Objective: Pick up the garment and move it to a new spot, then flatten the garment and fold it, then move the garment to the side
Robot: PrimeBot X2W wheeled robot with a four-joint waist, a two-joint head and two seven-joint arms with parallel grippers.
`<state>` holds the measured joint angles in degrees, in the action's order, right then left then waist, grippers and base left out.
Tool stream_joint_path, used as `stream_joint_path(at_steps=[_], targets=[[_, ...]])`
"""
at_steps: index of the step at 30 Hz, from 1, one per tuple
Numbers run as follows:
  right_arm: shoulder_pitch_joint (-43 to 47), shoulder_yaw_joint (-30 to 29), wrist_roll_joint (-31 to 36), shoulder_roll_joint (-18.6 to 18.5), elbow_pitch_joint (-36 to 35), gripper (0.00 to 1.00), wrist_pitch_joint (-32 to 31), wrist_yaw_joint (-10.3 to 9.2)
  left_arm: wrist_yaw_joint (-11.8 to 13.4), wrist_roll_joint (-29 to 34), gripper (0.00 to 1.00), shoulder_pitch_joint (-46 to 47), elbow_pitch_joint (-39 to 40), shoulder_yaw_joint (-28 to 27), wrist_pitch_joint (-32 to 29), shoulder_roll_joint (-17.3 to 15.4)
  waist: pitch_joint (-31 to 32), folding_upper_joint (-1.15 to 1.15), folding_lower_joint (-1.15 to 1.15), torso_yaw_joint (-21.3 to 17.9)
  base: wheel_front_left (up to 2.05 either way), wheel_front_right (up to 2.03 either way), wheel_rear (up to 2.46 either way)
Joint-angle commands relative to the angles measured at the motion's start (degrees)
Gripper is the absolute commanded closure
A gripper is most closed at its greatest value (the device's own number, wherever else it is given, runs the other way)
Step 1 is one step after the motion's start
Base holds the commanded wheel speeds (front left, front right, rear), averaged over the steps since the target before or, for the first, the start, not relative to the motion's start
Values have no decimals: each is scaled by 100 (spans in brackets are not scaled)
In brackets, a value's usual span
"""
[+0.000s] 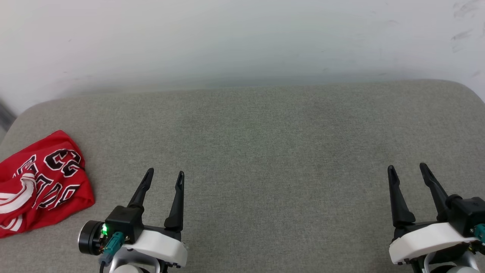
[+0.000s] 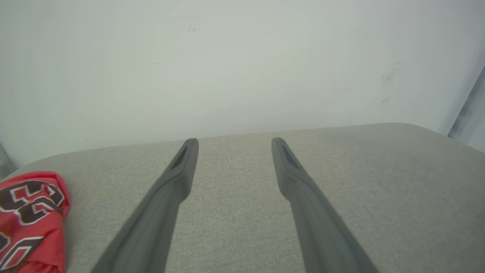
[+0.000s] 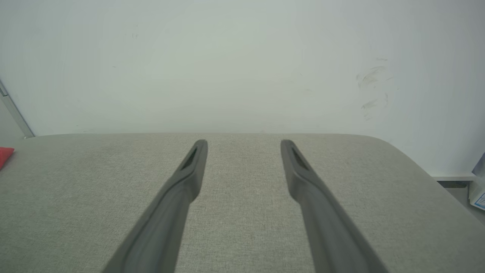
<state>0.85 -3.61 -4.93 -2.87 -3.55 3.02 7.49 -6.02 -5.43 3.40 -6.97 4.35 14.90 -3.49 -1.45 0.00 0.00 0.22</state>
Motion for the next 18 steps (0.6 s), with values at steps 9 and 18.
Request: stream_joint_path(at_steps=[9,18], targets=[[26,-22,-10,-1,-17,0,27,0,-56,-161,0,135,-76,-48,37,42,-12,0,0,136,0,0,0],[73,167,155,-1,-300,0,-113,0,-2,-185,0,260,-97,-50,32,57,-15,0,0,876,0,0,0]])
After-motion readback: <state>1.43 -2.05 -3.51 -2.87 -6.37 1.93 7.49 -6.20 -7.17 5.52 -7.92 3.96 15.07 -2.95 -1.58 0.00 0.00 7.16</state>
